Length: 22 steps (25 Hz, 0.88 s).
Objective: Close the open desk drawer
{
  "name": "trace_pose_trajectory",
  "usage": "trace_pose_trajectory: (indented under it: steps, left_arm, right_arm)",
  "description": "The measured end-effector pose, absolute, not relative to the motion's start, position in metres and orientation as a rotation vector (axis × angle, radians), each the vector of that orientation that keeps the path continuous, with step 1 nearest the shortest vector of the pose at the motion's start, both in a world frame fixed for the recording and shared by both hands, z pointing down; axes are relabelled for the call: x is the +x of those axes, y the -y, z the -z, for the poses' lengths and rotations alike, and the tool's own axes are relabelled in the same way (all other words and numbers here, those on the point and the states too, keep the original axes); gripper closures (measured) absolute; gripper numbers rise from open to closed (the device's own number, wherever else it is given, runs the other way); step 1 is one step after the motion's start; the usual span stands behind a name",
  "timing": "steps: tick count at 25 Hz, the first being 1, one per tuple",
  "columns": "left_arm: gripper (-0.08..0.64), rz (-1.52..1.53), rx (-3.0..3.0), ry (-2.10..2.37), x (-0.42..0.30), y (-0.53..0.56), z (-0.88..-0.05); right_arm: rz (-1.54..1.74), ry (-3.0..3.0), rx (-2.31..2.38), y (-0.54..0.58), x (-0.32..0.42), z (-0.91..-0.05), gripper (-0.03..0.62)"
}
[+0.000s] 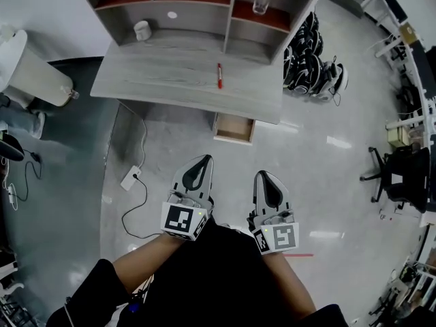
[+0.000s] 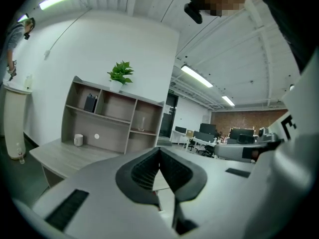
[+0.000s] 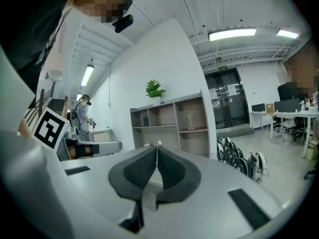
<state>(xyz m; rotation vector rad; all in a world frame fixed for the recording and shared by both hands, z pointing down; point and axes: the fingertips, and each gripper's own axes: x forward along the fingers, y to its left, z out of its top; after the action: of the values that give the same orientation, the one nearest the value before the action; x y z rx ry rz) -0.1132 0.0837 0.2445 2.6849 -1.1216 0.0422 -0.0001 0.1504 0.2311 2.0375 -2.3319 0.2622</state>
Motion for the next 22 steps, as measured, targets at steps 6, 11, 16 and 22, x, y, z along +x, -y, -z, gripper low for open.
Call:
trace_pose_trajectory:
  steps: [6,11,16,22]
  left_arm:
    - [0.546,-0.076,2.715,1.035,-0.110,-0.052,-0.259]
    - [0.546,-0.091,2.736,0.979,-0.110,-0.033,-0.270]
    - [0.546,-0.115,2.730,0.950,-0.116,-0.024,-0.280]
    - [0.546,-0.105,2.722,0.966,-0.128,-0.021,-0.289]
  right_arm:
    - [-0.313,2.272,2.086,-0.109,-0.003,-0.238,0.574]
    - [-0.283,2.231,2.109,-0.090,-0.008,-0.240,0.574]
    - [-0.338,2.144,2.163,-0.090,0.008,-0.254,0.573]
    - [-0.336,2.079,2.178,-0.089,0.025,-0.269,0.574]
